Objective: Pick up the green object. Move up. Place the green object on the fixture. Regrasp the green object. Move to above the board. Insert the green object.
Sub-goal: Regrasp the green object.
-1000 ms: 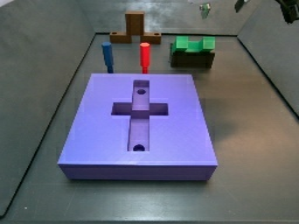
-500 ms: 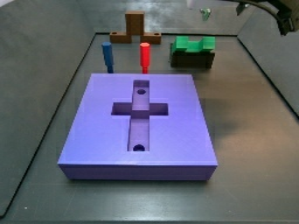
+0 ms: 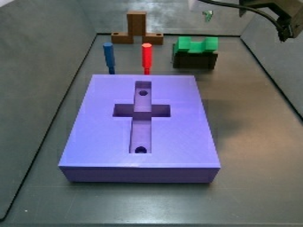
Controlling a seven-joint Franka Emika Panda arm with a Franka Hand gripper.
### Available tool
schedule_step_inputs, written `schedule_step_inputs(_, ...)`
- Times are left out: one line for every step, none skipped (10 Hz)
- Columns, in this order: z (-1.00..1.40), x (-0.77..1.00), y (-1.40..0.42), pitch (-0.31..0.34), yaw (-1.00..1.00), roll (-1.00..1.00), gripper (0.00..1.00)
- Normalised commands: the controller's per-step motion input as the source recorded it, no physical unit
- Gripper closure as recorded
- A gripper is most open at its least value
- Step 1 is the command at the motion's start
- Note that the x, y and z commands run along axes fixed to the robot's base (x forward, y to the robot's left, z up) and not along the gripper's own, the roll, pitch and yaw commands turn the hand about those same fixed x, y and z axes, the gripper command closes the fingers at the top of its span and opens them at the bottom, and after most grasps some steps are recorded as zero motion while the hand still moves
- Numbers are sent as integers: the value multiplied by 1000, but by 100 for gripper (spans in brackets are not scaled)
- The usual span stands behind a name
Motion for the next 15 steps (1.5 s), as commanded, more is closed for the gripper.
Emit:
schedule_step_inputs(0,11,0,71,-11,0,0)
schedule_step_inputs(0,26,0,77,-23,3,0)
schedule_step_inputs(0,43,0,91,-37,0,0)
schedule_step_inputs(0,74,0,129,-54,20,0)
schedule_step_inputs(0,86,0,151,-80,51,0)
schedule_step_inputs(0,97,0,157,-89,69,0)
schedule_step_inputs(-6,106,0,166,-100,89,0)
schedule_step_inputs(-23,111,0,200,-126,134,0)
schedule_step_inputs(-23,154,-14,257,-123,151,0)
schedule_step_inputs(-40,149,-26,263,-129,177,0)
schedule_step_inputs(-106,83,-86,226,-60,160,0)
schedule_step_inputs(-197,0,-183,71,0,137,0)
schedule_step_inputs(-223,0,-237,49,0,191,0)
schedule_step_inputs(-209,0,-277,63,29,231,0)
schedule_step_inputs(-191,0,-211,117,0,146,0)
